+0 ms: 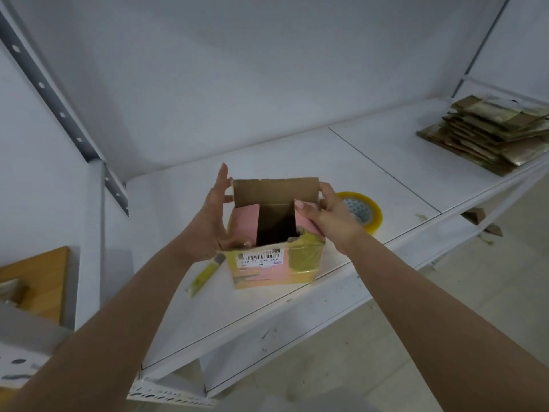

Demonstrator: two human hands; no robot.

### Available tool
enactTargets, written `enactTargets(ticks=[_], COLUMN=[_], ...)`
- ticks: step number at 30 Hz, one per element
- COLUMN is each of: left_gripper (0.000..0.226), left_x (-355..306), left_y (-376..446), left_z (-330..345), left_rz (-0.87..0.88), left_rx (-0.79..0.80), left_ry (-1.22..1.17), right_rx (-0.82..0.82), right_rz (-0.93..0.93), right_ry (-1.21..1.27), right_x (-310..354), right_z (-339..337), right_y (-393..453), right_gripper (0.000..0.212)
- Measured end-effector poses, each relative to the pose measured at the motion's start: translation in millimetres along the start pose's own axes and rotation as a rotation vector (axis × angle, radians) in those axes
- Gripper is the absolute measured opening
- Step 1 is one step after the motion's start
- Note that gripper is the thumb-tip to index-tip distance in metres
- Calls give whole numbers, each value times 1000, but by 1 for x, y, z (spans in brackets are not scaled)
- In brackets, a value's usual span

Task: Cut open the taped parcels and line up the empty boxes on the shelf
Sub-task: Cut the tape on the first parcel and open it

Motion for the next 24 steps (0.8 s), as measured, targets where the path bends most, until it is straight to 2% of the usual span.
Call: enactTargets(ticks=[1,2,3,5,6,7,9,10,12,15,16,21,24], left_gripper=[142,122,91,32,16,10,29,39,41,21,20,28,39], left_x=[3,5,1,-23,-41,-60,-90,-100,-108,-110,-112,-114,-111], left_y=[-1,-3,-5,-7,-5,-2,5,7,8,9,6,-7,-2], left_z=[-8,-18,-32,-55,-59,-56,-29,-10,20,29,30,34,19], left_rz=[-52,-110,-146,-110,-62,-23,26,53,77,75,95,199,210], left_rx=[-65,-156,-272,-448,-444,-373,-98,50,231,194,174,118,1], left_ry=[29,76,139,264,292,300,379,492,692,600,551,432,492], right_rx=[0,-2,-2,1,0,-3,-2,1,4,17,34,84,134], right_rz=[3,5,6,9,7,7,-7,-15,-19,-22,-33,-185,-266], right_ry=[19,38,54,66,64,66,103,123,140,145,154,141,208], right_x=[-2,-3,-4,-5,-5,-5,-5,-6,-7,-8,-8,1,5], right_z=[0,0,0,1,1,1,1,1,1,0,1,2,3], right_y=[0,-1,-1,0,0,1,1,1,2,2,1,0,-2], right_gripper=[39,37,35,33,33,32,31,30,31,33,32,39,26])
Point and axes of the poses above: each hand's wrist, its own y-axis towards the middle knuckle, its own z-axis out of the palm, x = y × z, the point moved 8 cm from there along y, towards the middle knuckle, and after that the axes turned 14 degrees about y, right-handed, at the moved point
